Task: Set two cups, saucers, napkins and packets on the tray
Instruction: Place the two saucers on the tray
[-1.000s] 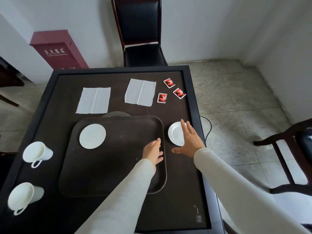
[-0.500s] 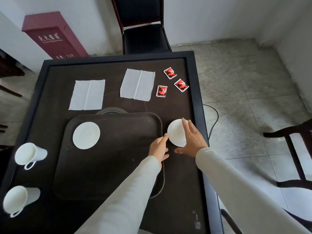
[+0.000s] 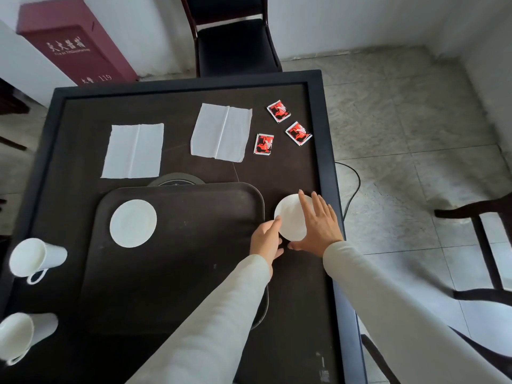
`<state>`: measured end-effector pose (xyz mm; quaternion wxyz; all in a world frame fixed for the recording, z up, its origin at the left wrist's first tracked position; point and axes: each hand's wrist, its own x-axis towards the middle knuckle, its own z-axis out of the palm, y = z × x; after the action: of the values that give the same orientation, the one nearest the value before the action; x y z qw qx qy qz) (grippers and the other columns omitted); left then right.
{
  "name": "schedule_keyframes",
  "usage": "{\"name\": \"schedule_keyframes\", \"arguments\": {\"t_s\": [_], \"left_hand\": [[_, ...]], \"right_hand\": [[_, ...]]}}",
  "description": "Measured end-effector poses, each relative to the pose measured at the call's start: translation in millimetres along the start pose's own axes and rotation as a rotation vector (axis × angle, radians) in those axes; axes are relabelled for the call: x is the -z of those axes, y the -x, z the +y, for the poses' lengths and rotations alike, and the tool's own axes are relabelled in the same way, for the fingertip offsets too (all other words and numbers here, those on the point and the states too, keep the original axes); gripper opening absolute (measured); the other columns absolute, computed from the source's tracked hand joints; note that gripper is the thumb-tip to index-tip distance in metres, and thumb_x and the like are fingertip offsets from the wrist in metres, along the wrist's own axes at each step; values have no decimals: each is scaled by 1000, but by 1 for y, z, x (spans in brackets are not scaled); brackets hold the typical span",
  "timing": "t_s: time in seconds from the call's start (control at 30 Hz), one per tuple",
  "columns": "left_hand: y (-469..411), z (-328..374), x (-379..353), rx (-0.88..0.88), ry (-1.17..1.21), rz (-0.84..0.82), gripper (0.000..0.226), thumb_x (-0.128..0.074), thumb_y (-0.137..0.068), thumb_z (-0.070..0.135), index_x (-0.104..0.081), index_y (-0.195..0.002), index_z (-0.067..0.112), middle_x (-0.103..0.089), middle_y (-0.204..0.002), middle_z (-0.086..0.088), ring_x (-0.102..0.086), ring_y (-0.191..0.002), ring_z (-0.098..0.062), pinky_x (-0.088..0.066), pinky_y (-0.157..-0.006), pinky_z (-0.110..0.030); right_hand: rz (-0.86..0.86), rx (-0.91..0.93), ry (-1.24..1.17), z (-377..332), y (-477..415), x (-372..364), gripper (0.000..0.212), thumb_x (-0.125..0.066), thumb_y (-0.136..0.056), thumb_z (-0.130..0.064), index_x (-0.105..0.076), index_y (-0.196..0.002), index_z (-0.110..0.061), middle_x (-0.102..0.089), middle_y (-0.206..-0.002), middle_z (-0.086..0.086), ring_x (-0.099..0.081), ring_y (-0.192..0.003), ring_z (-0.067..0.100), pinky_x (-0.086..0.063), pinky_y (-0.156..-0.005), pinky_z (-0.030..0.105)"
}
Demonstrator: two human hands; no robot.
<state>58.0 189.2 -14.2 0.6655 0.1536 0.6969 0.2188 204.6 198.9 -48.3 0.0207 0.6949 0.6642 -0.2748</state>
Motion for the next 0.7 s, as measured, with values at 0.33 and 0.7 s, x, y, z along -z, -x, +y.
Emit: {"name": "schedule_keyframes", "arguments": {"t_s": [0.33,0.7], "left_hand": [[3,-4,-1,-32,9,-12,17,-59,-99,45,-57,-113,36,-61,-116,6,-64,-113,-22,-59,-91,-39],[25,2,42,-111,134,0,15,-60,-100,42,-59,-114,37,-64,-124,3,-67,-109,-20,-59,-91,-37]], "right_hand": [[33,-8,-40,-7,6,5,139,-91,-57,-48,0,-160,-29,-23,-160,11,-26,-146,34,-26,-120,48],[70,65,-44,-49,12,8,140,-90,-55,-53,0,-159,-27,-26,-159,10,-32,-141,37,-36,-113,50]]}}
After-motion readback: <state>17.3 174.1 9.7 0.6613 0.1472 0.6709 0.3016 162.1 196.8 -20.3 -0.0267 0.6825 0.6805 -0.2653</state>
